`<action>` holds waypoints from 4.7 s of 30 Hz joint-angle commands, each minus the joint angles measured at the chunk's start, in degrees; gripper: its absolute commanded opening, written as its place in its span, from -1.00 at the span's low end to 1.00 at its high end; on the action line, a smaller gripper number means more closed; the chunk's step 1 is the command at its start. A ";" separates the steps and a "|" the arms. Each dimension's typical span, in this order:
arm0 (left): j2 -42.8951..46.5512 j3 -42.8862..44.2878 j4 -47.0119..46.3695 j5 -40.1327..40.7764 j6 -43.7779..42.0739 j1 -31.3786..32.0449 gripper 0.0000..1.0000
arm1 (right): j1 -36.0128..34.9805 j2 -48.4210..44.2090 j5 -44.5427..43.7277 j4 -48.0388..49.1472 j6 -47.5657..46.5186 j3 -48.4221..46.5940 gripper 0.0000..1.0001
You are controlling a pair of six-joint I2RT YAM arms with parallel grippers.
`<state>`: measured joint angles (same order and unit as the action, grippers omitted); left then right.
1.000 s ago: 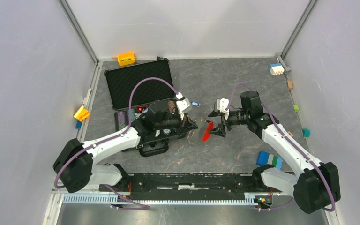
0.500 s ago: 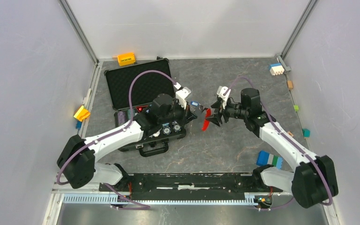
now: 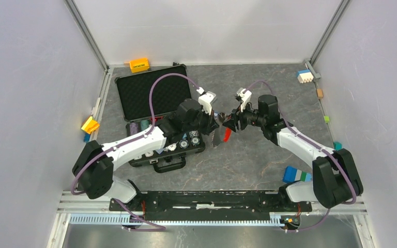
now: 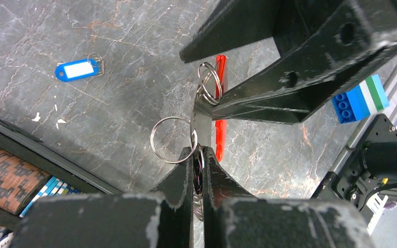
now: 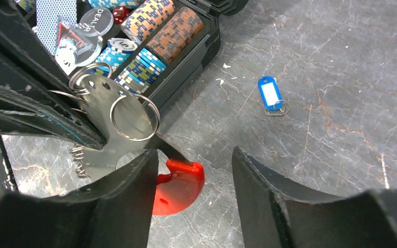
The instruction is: Put the keys on the keyring
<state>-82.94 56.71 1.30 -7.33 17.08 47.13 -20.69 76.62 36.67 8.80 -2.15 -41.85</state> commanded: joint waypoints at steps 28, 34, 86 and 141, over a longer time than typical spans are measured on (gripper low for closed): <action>8.16 -3.40 -8.16 -6.23 -12.57 1.48 0.28 | 1.28 -1.15 3.94 9.10 -5.25 2.26 -1.00; 13.78 -5.00 -4.25 -9.92 -28.06 1.29 0.54 | 2.10 -2.38 13.43 7.54 -10.71 3.61 -1.00; 13.65 -7.05 0.44 -33.68 -56.29 1.38 -0.15 | 1.69 -4.64 28.68 1.22 -15.95 6.10 -1.00; 18.77 -19.41 -12.90 -6.99 -73.77 12.76 -0.36 | 1.75 -0.66 28.47 -1.23 -16.08 4.40 -1.00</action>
<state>-65.87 37.10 -7.33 -13.50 -58.50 59.59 -18.70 75.31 65.10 7.62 -16.99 -34.89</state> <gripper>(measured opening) 0.316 0.281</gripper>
